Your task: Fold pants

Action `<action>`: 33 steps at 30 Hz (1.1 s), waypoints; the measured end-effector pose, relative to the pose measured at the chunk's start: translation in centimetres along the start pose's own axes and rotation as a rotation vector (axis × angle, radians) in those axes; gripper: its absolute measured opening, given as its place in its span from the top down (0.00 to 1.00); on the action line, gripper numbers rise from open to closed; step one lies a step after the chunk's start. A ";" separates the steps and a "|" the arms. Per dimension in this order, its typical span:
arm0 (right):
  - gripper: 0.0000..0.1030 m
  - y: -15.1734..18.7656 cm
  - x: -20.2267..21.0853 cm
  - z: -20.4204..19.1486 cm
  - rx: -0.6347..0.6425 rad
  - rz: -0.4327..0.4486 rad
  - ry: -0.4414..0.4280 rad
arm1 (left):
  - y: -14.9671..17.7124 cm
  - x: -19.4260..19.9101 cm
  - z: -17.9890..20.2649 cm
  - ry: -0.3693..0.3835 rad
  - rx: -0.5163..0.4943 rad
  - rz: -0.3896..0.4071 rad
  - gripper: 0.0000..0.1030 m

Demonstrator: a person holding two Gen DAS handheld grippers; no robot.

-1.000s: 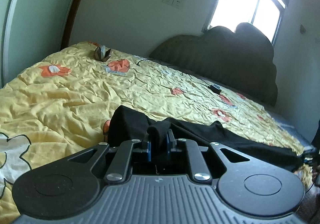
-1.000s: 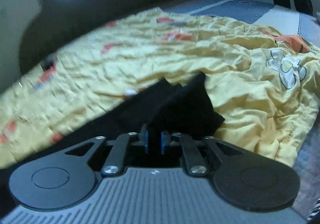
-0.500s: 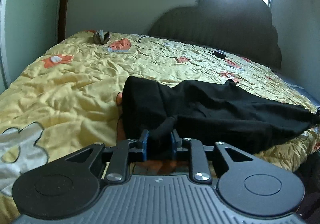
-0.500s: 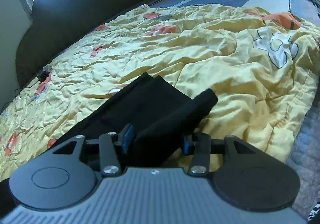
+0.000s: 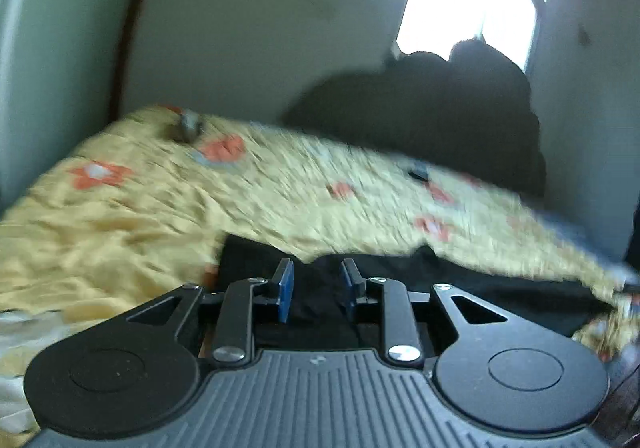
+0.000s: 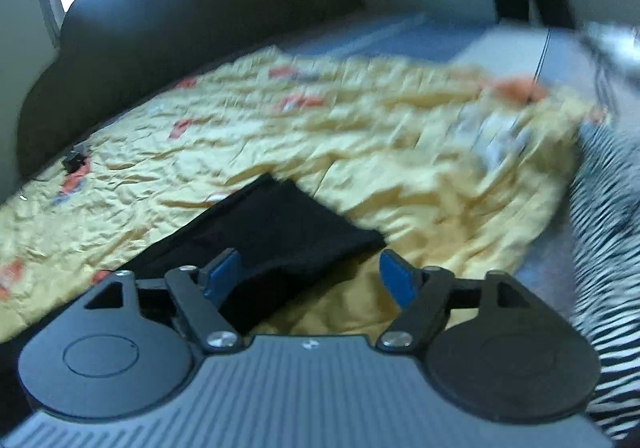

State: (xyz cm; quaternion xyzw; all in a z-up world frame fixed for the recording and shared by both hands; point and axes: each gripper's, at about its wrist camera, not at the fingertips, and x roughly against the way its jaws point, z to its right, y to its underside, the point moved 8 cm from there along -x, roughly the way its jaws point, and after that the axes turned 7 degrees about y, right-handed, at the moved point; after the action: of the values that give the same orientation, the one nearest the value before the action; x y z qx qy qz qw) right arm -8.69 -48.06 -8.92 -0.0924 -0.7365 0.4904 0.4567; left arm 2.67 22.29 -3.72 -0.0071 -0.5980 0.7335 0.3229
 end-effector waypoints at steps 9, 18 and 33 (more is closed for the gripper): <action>0.22 -2.0 -0.6 1.1 0.032 0.027 -0.035 | 2.2 -7.2 0.1 -0.136 -0.095 -0.191 0.76; 0.21 -4.8 -3.2 -0.1 0.116 0.029 -0.151 | -1.1 -10.1 5.7 -0.085 -0.145 -0.168 0.76; 0.31 -5.2 -12.2 -4.6 0.402 -0.151 -0.353 | -0.1 -18.0 11.8 -0.021 -0.182 -0.240 0.76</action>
State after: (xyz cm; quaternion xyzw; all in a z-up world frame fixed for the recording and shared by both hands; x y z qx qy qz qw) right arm 3.34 -54.89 -11.42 0.1419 -0.6974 0.5998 0.3658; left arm 12.32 3.31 -7.05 0.0430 -0.6620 0.6325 0.3998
